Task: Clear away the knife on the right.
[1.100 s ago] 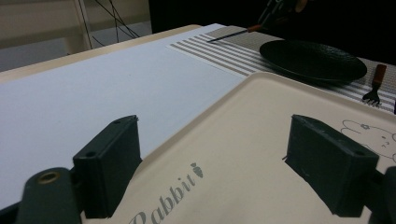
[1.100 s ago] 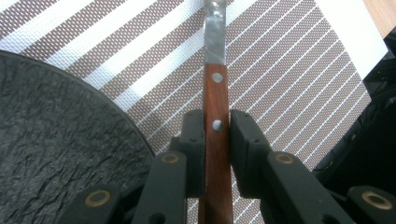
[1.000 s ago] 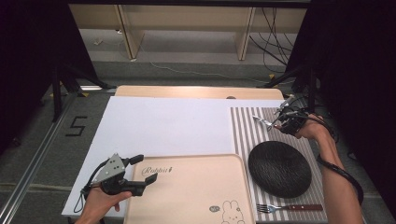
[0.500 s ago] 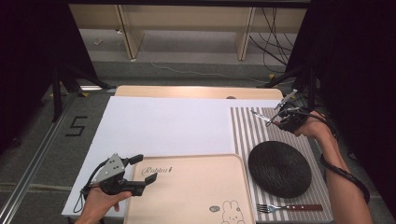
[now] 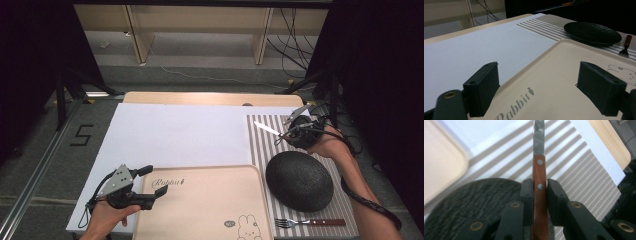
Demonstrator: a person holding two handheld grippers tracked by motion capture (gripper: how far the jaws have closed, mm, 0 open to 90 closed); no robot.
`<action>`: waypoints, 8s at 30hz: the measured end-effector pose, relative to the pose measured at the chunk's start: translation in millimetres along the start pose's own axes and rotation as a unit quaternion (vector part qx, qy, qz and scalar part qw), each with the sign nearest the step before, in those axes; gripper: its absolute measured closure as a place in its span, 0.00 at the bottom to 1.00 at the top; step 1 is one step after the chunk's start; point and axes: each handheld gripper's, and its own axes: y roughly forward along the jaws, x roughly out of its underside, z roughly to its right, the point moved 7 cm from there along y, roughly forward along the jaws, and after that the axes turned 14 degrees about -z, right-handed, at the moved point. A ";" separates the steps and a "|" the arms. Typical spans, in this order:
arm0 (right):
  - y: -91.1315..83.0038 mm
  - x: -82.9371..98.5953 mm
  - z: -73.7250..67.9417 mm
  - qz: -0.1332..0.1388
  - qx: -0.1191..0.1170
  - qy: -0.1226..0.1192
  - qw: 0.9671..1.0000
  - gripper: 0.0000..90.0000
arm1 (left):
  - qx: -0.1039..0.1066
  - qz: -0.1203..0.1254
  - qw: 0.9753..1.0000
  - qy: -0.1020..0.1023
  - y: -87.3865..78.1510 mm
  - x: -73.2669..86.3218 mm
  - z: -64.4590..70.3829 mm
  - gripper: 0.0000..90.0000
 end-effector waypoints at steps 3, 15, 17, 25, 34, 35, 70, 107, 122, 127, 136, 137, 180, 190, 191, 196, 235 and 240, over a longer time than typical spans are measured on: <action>-5.9 -1.9 -14.4 0.013 0.004 -0.017 1.000 0.86 | -0.002 -0.001 1.000 0.001 -1.0 -0.2 -0.8 0.19; -21.1 -5.8 -68.3 0.032 -0.003 -0.072 0.997 0.86 | -0.003 -0.001 1.000 -0.009 -1.0 0.5 -0.1 0.19; -23.6 -5.4 -79.4 0.037 -0.012 -0.079 0.996 0.86 | -0.004 0.000 1.000 -0.004 -1.2 0.2 -0.5 0.19; -27.4 -2.5 -99.5 0.045 -0.015 -0.086 0.995 0.86 | -0.004 0.001 1.000 -0.005 -1.6 -0.1 -0.6 0.19; -23.7 4.0 -123.4 0.053 -0.013 -0.100 0.993 0.86 | -0.007 0.001 1.000 -0.004 -2.1 0.0 -2.0 0.19; -21.5 6.2 -130.0 0.055 -0.016 -0.100 0.993 0.86 | -0.008 0.001 1.000 -0.011 -2.0 0.4 -1.8 0.19; 13.2 24.9 -201.4 0.041 -0.065 -0.104 0.992 0.85 | -0.010 0.001 1.000 -0.013 -1.9 0.6 -1.2 0.19; 24.1 22.0 -232.0 0.072 -0.127 -0.045 0.988 0.34 | -0.010 -0.001 1.000 -0.007 -1.8 0.7 -1.3 0.19; 22.5 -0.7 -244.0 0.114 -0.097 -0.103 0.983 0.83 | -0.011 -0.003 1.000 -0.006 -0.3 1.1 -1.8 0.19; 26.4 -4.0 -247.9 0.106 -0.089 -0.128 0.982 0.99 | -0.011 -0.004 1.000 -0.005 0.1 1.1 -1.7 0.19; 36.6 -7.8 -256.1 0.086 -0.095 -0.143 0.981 1.00 | -0.012 -0.004 1.000 -0.007 -0.2 0.9 -1.9 0.19; 37.6 -8.3 -256.2 0.084 -0.092 -0.143 0.982 1.00 | -0.012 -0.004 1.000 -0.006 -0.3 1.0 -1.9 0.19; 43.2 31.4 -216.9 0.046 -0.081 -0.066 0.993 1.00 | -0.015 -0.002 1.000 -0.008 -2.6 0.6 -3.8 0.19; 43.6 42.1 -207.6 0.028 -0.093 -0.042 0.994 1.00 | -0.015 -0.003 1.000 -0.009 -2.2 0.6 -4.1 0.19; 45.0 40.8 -206.1 0.046 -0.097 -0.050 0.993 1.00 | -0.015 -0.003 1.000 -0.010 -2.0 0.6 -4.1 0.19; 45.7 43.5 -202.1 0.047 -0.103 -0.048 0.992 1.00 | -0.015 -0.004 1.000 -0.010 -1.8 0.6 -4.3 0.19; -5.5 30.7 -153.6 0.255 -0.058 0.137 0.955 0.23 | -0.013 0.000 1.000 -0.014 -1.8 -0.5 -5.1 0.19; -8.4 34.7 -148.2 0.264 -0.046 0.146 0.952 0.22 | -0.013 -0.001 1.000 -0.013 -2.1 -0.5 -4.3 0.19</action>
